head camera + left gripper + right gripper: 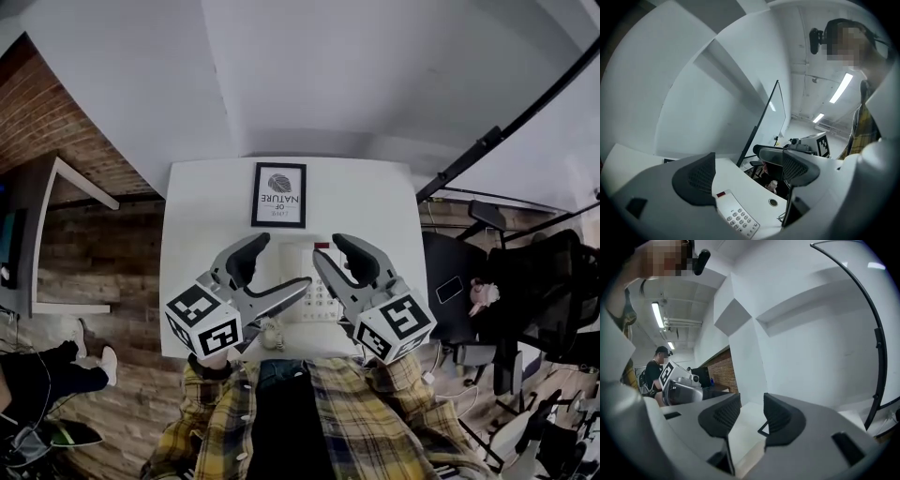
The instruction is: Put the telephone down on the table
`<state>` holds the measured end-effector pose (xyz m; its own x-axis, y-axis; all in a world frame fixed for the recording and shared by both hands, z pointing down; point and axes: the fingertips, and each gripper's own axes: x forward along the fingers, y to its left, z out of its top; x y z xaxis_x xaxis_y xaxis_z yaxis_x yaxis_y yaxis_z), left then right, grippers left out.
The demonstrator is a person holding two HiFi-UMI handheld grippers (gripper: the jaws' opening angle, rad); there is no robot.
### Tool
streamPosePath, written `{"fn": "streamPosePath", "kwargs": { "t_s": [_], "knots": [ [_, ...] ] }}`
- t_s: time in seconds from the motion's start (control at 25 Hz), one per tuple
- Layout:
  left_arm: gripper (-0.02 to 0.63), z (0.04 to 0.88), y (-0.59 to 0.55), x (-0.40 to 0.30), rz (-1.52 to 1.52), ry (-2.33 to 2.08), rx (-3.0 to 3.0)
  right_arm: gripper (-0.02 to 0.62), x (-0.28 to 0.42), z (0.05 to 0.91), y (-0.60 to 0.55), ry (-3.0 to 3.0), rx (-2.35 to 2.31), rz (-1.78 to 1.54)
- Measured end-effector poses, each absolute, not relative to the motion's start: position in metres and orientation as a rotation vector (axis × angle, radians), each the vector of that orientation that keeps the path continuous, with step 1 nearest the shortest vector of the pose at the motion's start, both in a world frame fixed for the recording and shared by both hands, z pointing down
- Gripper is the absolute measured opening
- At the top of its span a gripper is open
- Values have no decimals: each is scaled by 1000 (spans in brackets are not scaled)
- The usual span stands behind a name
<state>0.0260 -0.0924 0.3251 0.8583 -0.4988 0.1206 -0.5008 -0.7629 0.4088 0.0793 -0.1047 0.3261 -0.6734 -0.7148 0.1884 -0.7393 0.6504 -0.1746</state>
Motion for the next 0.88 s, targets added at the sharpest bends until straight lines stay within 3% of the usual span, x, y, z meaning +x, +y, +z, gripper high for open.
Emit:
{"fn": "streamPosePath", "kwargs": {
  "t_s": [0.44, 0.48, 0.56, 0.6, 0.88],
  "knots": [
    [445, 297, -79, 29, -34, -714, 2682, 81, 77, 301, -87, -2859, 1181, 296],
    [401, 297, -78, 28, -32, -730, 2693, 74, 78, 301, -87, -2855, 1185, 290],
    [113, 296, -79, 22, -41, -800, 2717, 66, 77, 302, -86, -2847, 1188, 276],
    [72, 295, -79, 21, -44, -821, 2728, 64, 77, 303, -85, -2844, 1187, 269],
    [34, 287, -70, 26, -68, -806, 2786, 46, 76, 302, -80, -2857, 1167, 247]
  ]
}}
